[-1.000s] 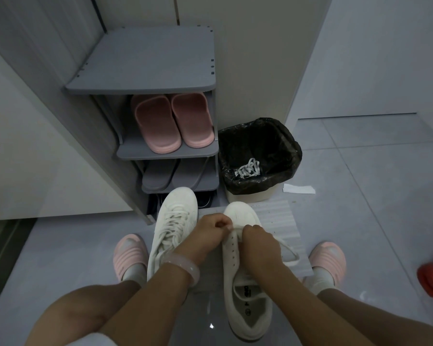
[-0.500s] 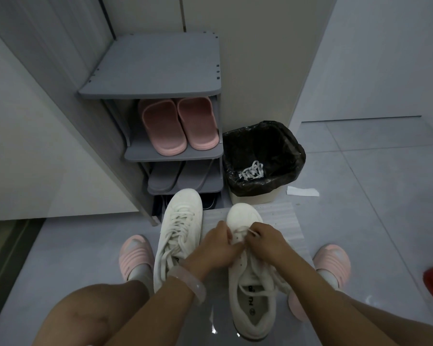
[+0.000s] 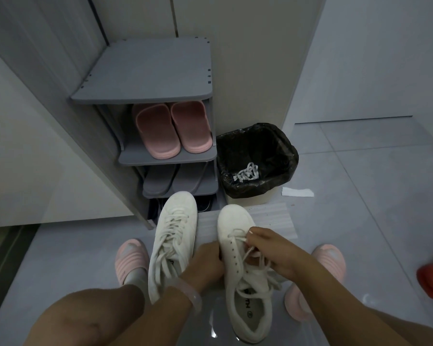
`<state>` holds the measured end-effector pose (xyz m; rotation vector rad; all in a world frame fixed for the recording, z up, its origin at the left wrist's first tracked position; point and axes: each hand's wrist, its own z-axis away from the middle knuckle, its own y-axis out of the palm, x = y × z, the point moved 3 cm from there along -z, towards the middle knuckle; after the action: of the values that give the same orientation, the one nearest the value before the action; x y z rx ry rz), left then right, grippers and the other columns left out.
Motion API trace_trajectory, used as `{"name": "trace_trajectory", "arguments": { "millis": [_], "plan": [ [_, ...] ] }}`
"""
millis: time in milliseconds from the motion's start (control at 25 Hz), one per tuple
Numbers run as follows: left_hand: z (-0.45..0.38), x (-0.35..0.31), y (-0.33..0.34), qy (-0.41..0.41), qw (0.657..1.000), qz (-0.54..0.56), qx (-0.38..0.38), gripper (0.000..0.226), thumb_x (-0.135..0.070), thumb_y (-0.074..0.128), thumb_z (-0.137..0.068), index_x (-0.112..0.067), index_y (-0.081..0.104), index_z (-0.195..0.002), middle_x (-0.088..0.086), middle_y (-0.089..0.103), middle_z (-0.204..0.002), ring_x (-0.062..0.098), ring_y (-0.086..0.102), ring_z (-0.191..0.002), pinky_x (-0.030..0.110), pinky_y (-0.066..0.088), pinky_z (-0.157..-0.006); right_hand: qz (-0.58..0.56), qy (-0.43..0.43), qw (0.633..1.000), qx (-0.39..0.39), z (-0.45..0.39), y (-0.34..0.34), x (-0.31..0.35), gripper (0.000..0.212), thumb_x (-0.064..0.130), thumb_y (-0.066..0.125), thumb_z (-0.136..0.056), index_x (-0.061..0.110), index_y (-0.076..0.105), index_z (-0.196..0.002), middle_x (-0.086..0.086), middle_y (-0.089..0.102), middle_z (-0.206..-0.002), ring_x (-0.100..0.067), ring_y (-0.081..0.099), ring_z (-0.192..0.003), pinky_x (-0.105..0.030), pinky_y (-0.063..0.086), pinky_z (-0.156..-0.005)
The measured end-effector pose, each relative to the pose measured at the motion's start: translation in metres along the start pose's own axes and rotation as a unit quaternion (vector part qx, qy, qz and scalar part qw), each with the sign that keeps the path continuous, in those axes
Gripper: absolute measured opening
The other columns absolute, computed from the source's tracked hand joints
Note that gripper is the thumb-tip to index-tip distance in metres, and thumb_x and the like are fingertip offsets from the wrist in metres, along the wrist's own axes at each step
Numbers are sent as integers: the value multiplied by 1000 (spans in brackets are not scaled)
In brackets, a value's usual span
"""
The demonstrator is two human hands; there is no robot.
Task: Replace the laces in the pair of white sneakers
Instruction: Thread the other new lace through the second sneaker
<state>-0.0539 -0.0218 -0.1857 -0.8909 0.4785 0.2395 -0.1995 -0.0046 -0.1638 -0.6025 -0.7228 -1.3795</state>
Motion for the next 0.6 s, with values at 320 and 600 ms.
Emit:
{"name": "trace_trajectory", "arguments": {
  "millis": [320,600],
  "plan": [
    [-9,-15,-22,70,992,78,-73,40,-13,43,-94,-19,46,-133,16,56,-119,26,55,-107,31,43,-93,284,12,959,-4,18,1,24,11,16,50,-89,9,57,-84,-2,54,-70,-10,47,-56,-19,38,-50],
    [-8,-41,-33,227,971,-12,-73,29,-34,56,-83,-9,66,-94,8,59,-118,22,53,-111,38,41,-98,206,-133,969,-30,64,-19,93,27,25,49,-95,15,70,-82,11,44,-49,-3,33,-45,-11,27,-43]
  ]
}}
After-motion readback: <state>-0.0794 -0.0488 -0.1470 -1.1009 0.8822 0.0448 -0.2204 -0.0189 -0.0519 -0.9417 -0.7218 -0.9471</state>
